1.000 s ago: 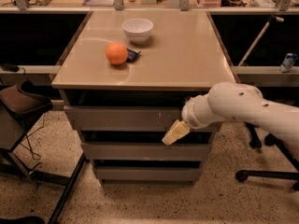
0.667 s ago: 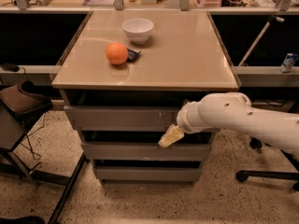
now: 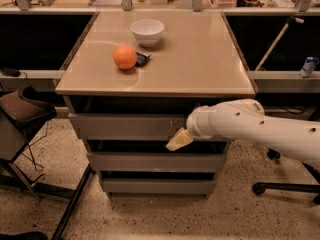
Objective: Open top drawer
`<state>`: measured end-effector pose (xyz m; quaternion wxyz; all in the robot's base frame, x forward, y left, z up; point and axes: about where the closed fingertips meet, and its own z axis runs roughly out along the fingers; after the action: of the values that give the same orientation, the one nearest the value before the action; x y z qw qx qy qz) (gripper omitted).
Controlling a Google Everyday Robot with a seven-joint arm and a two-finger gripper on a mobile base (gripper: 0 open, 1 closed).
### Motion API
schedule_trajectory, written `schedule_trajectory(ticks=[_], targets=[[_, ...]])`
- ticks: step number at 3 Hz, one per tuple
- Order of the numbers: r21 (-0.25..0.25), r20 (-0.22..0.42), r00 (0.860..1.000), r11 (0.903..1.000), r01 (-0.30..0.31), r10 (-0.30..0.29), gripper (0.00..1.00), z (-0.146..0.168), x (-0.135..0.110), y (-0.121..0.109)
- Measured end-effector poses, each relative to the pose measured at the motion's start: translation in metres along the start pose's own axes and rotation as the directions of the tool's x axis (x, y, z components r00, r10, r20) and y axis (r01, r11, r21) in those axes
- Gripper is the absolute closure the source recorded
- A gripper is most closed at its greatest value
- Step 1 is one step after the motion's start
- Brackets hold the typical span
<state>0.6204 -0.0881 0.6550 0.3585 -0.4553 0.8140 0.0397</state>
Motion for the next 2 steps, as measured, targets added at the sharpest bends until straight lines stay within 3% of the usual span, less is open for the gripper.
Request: schedule_trajectory(ticks=[1,2], targets=[[-0.020,-0.030,1.000,0.9998,0.008,-0.008,0.00,0.0195,0.0050,0.0017],[-0.020,-0.030,1.000,0.9998,0.008,-0.008,0.00,0.0195,0.0050,0.0017]])
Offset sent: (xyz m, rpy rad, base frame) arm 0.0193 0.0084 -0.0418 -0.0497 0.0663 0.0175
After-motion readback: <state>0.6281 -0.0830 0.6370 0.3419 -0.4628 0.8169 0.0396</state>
